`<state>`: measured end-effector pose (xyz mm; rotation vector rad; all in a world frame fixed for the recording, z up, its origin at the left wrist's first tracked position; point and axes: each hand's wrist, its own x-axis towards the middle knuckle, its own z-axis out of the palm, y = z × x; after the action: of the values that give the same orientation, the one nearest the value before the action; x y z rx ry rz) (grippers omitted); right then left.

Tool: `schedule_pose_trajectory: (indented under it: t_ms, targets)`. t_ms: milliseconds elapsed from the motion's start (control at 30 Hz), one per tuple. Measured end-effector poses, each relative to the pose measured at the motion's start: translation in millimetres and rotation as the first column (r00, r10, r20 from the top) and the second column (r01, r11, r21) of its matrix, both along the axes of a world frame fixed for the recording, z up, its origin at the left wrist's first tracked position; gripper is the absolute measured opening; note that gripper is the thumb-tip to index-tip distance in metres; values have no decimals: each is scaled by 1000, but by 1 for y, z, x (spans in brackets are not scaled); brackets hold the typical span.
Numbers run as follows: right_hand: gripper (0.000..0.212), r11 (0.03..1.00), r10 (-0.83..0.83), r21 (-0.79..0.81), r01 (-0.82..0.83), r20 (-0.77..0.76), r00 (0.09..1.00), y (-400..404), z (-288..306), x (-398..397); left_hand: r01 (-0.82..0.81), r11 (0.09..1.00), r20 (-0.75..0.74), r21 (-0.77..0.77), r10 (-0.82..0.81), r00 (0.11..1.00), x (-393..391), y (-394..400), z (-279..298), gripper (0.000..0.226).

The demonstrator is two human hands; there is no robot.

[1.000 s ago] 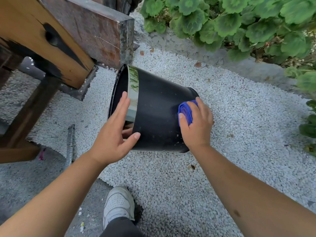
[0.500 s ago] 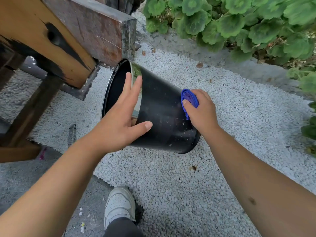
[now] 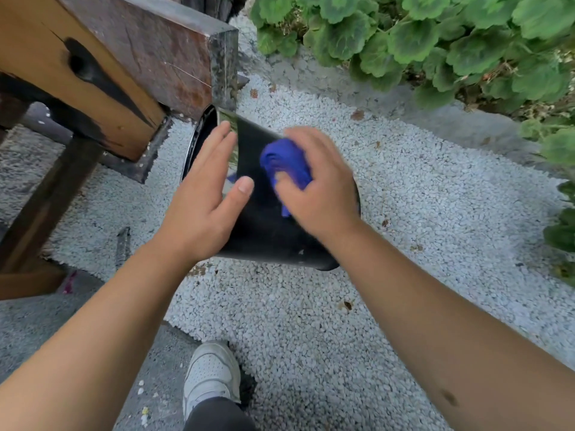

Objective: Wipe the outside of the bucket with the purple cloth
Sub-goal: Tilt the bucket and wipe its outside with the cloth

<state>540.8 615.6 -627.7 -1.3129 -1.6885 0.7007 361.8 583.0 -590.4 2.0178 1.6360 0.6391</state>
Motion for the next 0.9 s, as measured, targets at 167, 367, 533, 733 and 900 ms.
schedule_pose_trajectory:
  t_ms: [167,367,533,733,900]
  targets:
    - [40,988,25,152,-39,92,995,-28,-5,-41,15,1000,42,18,-16,999,3,-1,-5,95]
    - [43,991,-99,-69,111,156,983,-18,-37,-9,-41,999,1,-14,41,999,2,-3,-4,86]
    - [48,908,-253,-294,299,186,949,-22,-81,38,-45,998,-39,-37,43,998,14,-5,0,74]
    - [54,862,-305,-370,347,169,937,-25,-98,52,-75,997,-84,4,75,994,28,-16,-1,81]
    - [49,871,-258,-380,311,185,948,-21,-97,56,-223,975,-6,-1,223,975,8,-42,-5,64]
